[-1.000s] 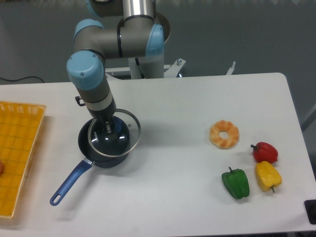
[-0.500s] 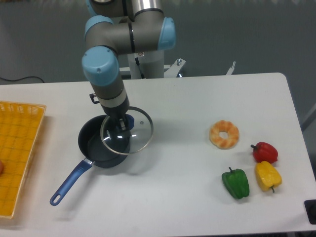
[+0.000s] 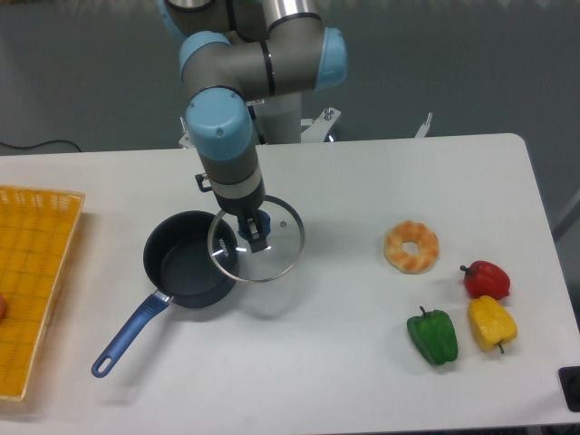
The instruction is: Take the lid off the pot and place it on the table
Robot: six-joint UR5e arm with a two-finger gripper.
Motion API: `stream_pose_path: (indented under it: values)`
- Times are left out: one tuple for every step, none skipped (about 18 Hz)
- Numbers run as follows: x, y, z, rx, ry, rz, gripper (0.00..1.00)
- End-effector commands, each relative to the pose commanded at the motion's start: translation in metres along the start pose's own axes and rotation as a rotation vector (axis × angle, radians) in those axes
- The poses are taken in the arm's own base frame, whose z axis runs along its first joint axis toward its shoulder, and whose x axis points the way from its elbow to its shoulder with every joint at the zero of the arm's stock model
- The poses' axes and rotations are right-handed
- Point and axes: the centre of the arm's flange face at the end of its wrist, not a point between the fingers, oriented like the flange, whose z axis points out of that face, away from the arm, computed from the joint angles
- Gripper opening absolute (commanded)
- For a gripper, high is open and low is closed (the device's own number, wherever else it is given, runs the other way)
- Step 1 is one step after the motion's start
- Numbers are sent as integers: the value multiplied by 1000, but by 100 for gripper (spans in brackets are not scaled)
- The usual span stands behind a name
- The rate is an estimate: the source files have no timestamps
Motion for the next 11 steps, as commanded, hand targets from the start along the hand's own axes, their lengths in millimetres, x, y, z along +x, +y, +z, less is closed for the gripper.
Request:
stream_pose_path:
  values:
    - [-2,7,0,5,1,-5,63]
    - [-3,10,1,6,3,-5,63]
    - [-5,14,2,6,3,-5,63]
    - [-6,19,2,6,4,-6,63]
    - [-8,26,3,6,6,-3,63]
    - [-10,32,3,6,6,0,63]
    - [-11,36,5,8,8,6,63]
    - [-12,40,5,8,7,9,63]
    - [-13,46,6,9,9,2,63]
    - [-15,51,7,11,10,-6,63]
    - [-16,52,9,9,8,-6,63]
